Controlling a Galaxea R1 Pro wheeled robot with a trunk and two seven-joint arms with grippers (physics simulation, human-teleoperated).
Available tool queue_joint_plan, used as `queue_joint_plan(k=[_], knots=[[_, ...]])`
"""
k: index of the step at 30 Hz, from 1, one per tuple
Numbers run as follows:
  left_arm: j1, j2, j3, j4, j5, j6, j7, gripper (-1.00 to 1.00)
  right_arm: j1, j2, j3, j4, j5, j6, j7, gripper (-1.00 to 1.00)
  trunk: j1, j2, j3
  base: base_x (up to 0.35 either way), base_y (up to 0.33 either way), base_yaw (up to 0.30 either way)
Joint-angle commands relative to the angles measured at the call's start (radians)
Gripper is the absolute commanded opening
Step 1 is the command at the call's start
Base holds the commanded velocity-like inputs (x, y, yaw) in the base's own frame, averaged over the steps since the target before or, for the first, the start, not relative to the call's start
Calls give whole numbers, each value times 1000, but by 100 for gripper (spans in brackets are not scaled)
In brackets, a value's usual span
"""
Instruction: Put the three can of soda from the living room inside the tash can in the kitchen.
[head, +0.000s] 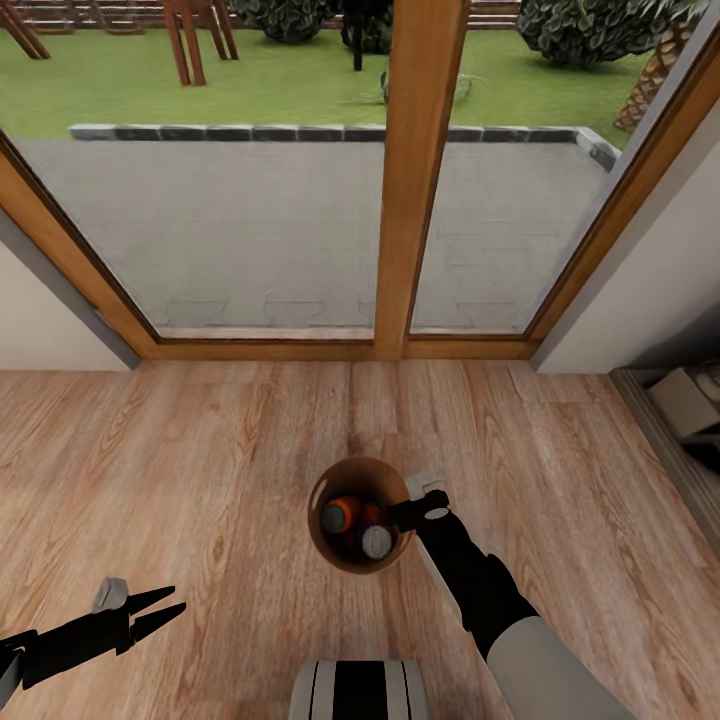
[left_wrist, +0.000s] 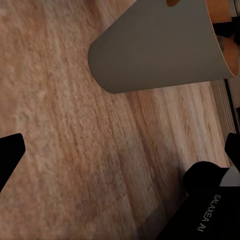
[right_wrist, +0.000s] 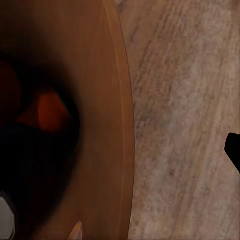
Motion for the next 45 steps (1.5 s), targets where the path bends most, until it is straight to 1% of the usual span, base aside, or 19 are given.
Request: queue_joint_plan(k=[1, 45], knots=[[0, 0, 0, 0, 0, 0, 0, 100, 1, 0, 0, 4, -8, -1, 0, 100, 0, 0, 0, 0, 0, 0], [1, 0, 1, 0, -1, -2, 0, 100, 1, 0, 0, 4, -8, -1, 0, 100, 0, 0, 0, 0, 0, 0]])
